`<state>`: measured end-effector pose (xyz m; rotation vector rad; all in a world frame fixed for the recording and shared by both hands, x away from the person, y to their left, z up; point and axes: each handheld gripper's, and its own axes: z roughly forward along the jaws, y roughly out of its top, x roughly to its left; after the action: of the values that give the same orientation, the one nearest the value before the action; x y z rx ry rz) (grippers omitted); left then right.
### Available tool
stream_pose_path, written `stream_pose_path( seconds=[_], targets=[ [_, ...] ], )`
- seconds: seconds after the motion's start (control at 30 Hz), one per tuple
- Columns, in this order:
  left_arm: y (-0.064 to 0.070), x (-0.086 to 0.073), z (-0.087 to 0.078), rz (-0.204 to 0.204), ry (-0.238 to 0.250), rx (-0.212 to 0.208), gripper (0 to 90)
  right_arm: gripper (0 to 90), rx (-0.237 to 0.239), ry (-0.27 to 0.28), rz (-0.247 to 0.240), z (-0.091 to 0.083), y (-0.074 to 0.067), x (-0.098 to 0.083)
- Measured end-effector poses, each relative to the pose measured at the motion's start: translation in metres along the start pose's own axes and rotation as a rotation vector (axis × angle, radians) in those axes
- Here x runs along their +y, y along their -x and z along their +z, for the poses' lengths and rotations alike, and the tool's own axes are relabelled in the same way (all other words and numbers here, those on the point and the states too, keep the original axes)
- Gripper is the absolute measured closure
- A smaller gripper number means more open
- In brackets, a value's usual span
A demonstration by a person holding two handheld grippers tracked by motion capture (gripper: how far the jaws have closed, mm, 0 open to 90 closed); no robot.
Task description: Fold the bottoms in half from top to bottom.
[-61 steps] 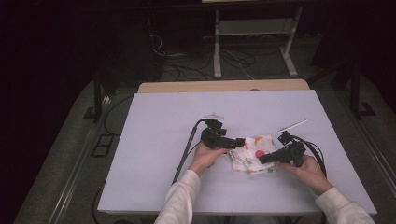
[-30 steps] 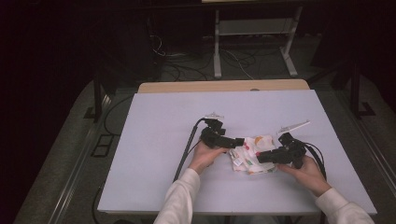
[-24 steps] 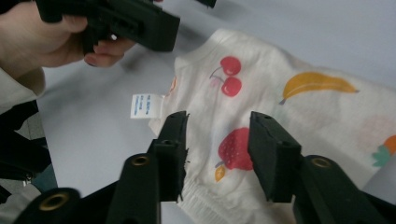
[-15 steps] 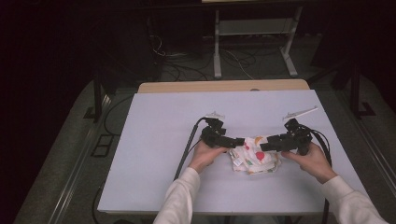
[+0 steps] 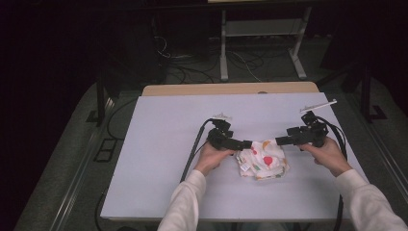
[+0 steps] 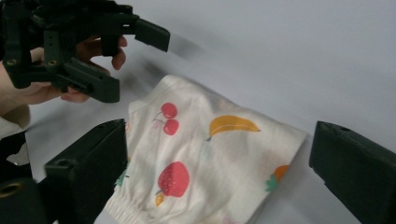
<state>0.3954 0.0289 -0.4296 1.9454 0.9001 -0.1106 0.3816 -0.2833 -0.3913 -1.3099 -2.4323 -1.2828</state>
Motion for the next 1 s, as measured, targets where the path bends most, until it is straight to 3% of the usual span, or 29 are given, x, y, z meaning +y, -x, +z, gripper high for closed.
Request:
stream_pose_path(
  seconds=[0.2, 0.47, 0.73, 1.0],
  targets=[
    [-0.005, -0.001, 0.003, -0.013, -0.007, 0.005, 0.0, 0.0, -0.015, 0.022, 0.008, 0.002, 0.010, 0.001],
    [-0.008, -0.004, 0.008, -0.019, -0.021, 0.011, 0.0, 0.8, -0.040, -0.005, -0.011, 0.012, 0.015, 0.003],
    [-0.009, -0.007, 0.014, 0.000, -0.048, -0.012, 11.4, 8.6, -0.054, -0.037, 0.005, 0.022, 0.027, 0.001],
    [-0.015, -0.008, 0.015, -0.012, -0.048, -0.027, 22.1, 16.0, -0.034, -0.024, 0.031, 0.025, 0.040, -0.002]
  ],
)
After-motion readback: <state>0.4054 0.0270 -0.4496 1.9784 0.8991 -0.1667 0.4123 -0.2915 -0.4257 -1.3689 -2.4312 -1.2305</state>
